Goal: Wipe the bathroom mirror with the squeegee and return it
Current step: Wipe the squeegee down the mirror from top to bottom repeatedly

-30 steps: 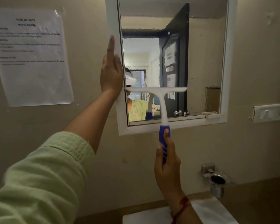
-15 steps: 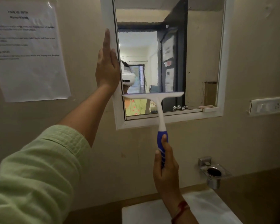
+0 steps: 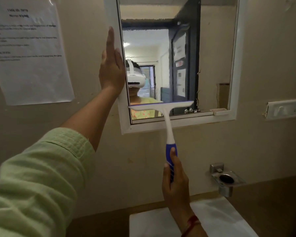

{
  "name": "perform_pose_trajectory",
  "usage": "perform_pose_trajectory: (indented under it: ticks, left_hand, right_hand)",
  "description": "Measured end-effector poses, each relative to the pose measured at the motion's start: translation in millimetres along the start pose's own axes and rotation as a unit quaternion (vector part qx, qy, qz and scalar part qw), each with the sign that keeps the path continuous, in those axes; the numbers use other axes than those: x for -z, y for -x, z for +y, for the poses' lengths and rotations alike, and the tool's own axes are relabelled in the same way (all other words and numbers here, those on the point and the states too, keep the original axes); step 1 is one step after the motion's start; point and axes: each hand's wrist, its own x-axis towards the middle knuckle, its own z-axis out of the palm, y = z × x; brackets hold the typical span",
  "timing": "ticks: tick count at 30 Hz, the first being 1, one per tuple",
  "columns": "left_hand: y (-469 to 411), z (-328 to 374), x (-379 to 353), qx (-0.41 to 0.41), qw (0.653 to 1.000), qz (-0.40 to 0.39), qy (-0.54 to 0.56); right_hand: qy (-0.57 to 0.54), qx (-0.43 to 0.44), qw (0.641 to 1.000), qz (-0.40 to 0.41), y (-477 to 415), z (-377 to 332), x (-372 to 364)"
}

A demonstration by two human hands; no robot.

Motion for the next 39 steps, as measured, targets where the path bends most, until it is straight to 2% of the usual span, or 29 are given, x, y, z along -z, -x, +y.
perform_pose_trajectory:
  ticks: [7, 15, 21, 29, 35, 39]
  left_hand:
    - [-0.5, -0.1, -1.5, -0.001, 1.0, -0.003, -0.014]
    - [-0.4, -1.4, -2.7, -0.009, 1.0, 0.0, -0.023]
    - [-1.0, -0.9, -3.7, -0.008, 0.999, 0.005, -0.037]
    - [-0.6, -0.2, -5.0, -0.008, 0.998, 0.01, -0.059]
    - [-0.6, 0.7, -6.5, -0.021, 0.997, 0.014, -0.073]
    - [-1.0, -0.1, -7.4, -0.028, 0.996, 0.02, -0.083]
  right_hand:
    - [-0.016, 0.02, 1.0, 0.005, -34.5, -9.0, 11.3]
    - [-0.001, 0.008, 1.0, -0.021, 9.6, 9.3, 8.3]
    - [0.001, 0.042, 0.999, -0.02, -30.1, 4.6, 19.7]
    - [0.008, 0.019, 0.994, -0.108, 15.3, 22.8, 34.8]
    - [-0.011, 0.037, 0.996, -0.077, -17.7, 15.6, 37.5]
    - [0.008, 0.041, 0.995, -0.096, 2.3, 24.1, 41.2]
